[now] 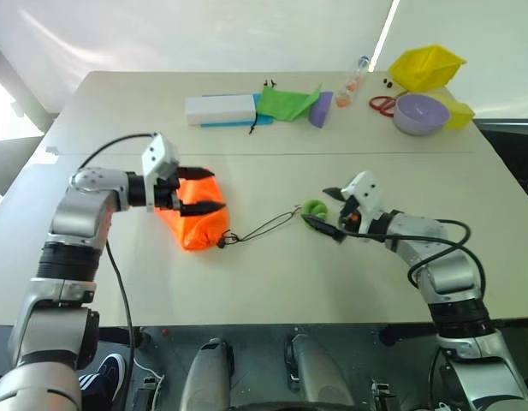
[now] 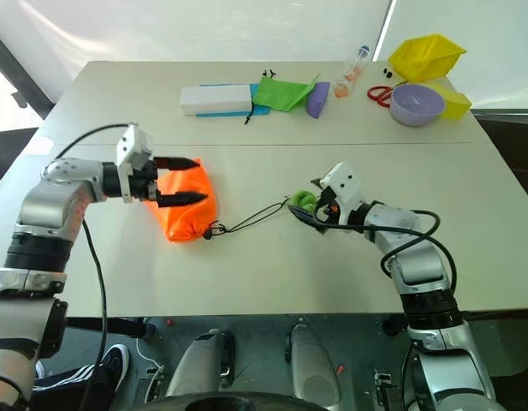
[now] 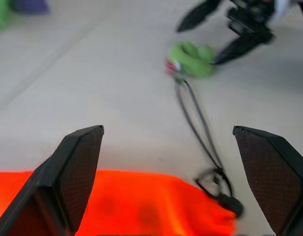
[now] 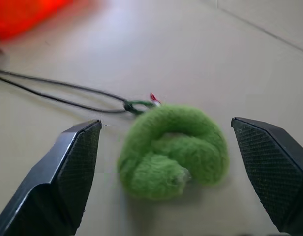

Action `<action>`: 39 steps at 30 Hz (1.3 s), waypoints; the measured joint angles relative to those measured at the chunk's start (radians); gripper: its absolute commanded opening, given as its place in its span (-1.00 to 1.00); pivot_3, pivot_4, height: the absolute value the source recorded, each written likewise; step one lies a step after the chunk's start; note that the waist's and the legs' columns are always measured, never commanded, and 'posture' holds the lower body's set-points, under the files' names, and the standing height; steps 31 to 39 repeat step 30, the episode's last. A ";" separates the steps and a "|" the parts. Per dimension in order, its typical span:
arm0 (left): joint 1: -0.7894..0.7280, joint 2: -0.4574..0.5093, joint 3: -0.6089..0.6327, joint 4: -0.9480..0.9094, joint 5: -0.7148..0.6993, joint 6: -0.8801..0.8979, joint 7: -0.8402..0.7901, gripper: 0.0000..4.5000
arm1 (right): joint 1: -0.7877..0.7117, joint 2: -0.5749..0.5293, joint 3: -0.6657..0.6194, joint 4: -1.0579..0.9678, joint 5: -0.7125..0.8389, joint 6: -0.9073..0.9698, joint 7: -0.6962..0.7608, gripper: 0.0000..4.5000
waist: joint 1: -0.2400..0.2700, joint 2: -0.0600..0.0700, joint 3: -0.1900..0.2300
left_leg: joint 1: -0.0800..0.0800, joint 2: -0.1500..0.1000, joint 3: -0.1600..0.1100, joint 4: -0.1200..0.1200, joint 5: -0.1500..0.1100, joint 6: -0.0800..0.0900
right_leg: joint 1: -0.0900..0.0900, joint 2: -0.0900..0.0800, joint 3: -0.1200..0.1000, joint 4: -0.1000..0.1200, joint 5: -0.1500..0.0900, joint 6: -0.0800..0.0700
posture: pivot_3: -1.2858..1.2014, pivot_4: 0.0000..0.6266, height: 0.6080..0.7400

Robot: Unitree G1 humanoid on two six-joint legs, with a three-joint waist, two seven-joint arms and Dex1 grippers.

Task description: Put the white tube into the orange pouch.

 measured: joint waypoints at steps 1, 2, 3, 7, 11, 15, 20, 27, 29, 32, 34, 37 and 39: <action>-0.001 0.000 0.010 0.008 -0.003 -0.010 0.009 1.00 | 0.000 0.000 -0.018 -0.002 0.017 -0.011 0.006 0.97 | -0.001 0.000 0.000 | 0.001 0.000 0.000 0.000 0.000 0.000 | 0.000 0.000 0.000 0.000 0.000 0.000 | 0.03 -0.52 1.00; 0.000 0.000 0.018 0.021 -0.004 -0.012 0.021 1.00 | 0.000 0.000 -0.031 -0.003 0.030 -0.015 0.011 0.97 | -0.001 0.000 0.000 | 0.001 0.000 0.000 0.000 0.000 0.000 | 0.000 0.000 0.000 0.000 0.000 0.000 | 0.03 -0.52 1.00; 0.008 0.001 0.034 0.041 -0.002 -0.012 0.047 1.00 | 0.000 0.005 -0.049 -0.005 0.051 -0.020 0.012 0.97 | -0.002 0.000 0.000 | 0.001 0.000 0.000 0.000 0.000 0.000 | 0.000 0.000 0.000 0.000 0.000 0.000 | 0.03 -0.52 1.00; 0.070 -0.003 0.070 0.060 0.014 -0.048 0.136 1.00 | 0.059 0.007 -0.075 -0.106 0.129 -0.017 0.049 0.97 | 0.001 0.000 0.000 | 0.001 0.001 -0.001 -0.002 0.000 0.000 | 0.000 0.001 -0.001 0.000 0.001 0.002 | 0.03 -0.52 1.00; 0.162 0.009 0.150 0.028 0.000 -0.023 0.223 1.00 | 0.216 0.001 -0.065 -0.266 0.234 0.033 0.105 0.97 | 0.002 0.000 0.000 | 0.001 0.001 -0.001 -0.004 0.000 0.000 | 0.000 0.000 -0.001 0.000 0.001 0.004 | 0.03 -0.52 1.00; 0.269 0.035 0.217 -0.005 -0.008 -0.041 0.271 1.00 | 0.332 -0.025 -0.052 -0.363 0.235 0.025 0.121 0.97 | -0.001 -0.001 0.000 | 0.002 0.000 0.001 -0.003 0.000 0.000 | 0.001 -0.002 -0.001 -0.001 -0.001 0.000 | 0.03 -0.52 1.00; 0.397 0.039 0.291 -0.006 -0.010 -0.081 0.343 1.00 | 0.355 -0.039 -0.053 -0.305 0.174 -0.036 0.083 0.97 | 0.000 -0.001 -0.001 | 0.003 0.001 0.001 0.000 0.000 -0.001 | 0.002 -0.003 -0.001 -0.001 0.002 -0.005 | 0.03 -0.52 1.00; 0.619 0.001 0.383 -0.086 -0.038 -0.119 0.394 1.00 | 0.218 -0.045 -0.164 0.019 0.044 -0.200 -0.070 0.97 | 0.000 -0.001 -0.001 | 0.003 0.001 0.004 -0.001 0.000 -0.002 | 0.001 -0.005 -0.001 -0.002 0.003 -0.006 | 0.03 -0.52 1.00; 0.666 -0.012 0.384 -0.116 -0.044 -0.126 0.395 1.00 | 0.180 -0.044 -0.177 0.100 0.009 -0.231 -0.114 0.97 | 0.001 -0.001 -0.001 | 0.002 0.001 0.004 -0.002 0.000 -0.001 | -0.001 -0.005 -0.001 -0.002 0.002 -0.006 | 0.03 -0.52 1.00; 0.689 -0.013 0.384 -0.143 -0.047 -0.131 0.393 1.00 | 0.162 -0.040 -0.180 0.134 -0.004 -0.244 -0.132 0.97 | 0.003 -0.001 -0.001 | 0.002 0.001 0.004 -0.003 0.000 -0.001 | -0.001 -0.004 -0.001 -0.002 0.002 -0.006 | 0.03 -0.52 1.00; 0.689 -0.013 0.384 -0.143 -0.047 -0.131 0.393 1.00 | 0.162 -0.040 -0.180 0.134 -0.004 -0.244 -0.132 0.97 | 0.003 -0.001 -0.001 | 0.002 0.001 0.004 -0.003 0.000 -0.001 | -0.001 -0.004 -0.001 -0.002 0.002 -0.006 | 0.03 -0.52 1.00; 0.689 -0.013 0.384 -0.143 -0.047 -0.131 0.393 1.00 | 0.162 -0.040 -0.180 0.134 -0.004 -0.244 -0.132 0.97 | 0.003 -0.001 -0.001 | 0.002 0.001 0.004 -0.003 0.000 -0.001 | -0.001 -0.004 -0.001 -0.002 0.002 -0.006 | 0.03 -0.52 1.00; 0.689 -0.013 0.384 -0.143 -0.047 -0.131 0.393 1.00 | 0.162 -0.040 -0.180 0.134 -0.004 -0.244 -0.132 0.97 | 0.003 -0.001 -0.001 | 0.002 0.001 0.004 -0.003 0.000 -0.001 | -0.001 -0.004 -0.001 -0.002 0.002 -0.006 | 0.03 -0.52 1.00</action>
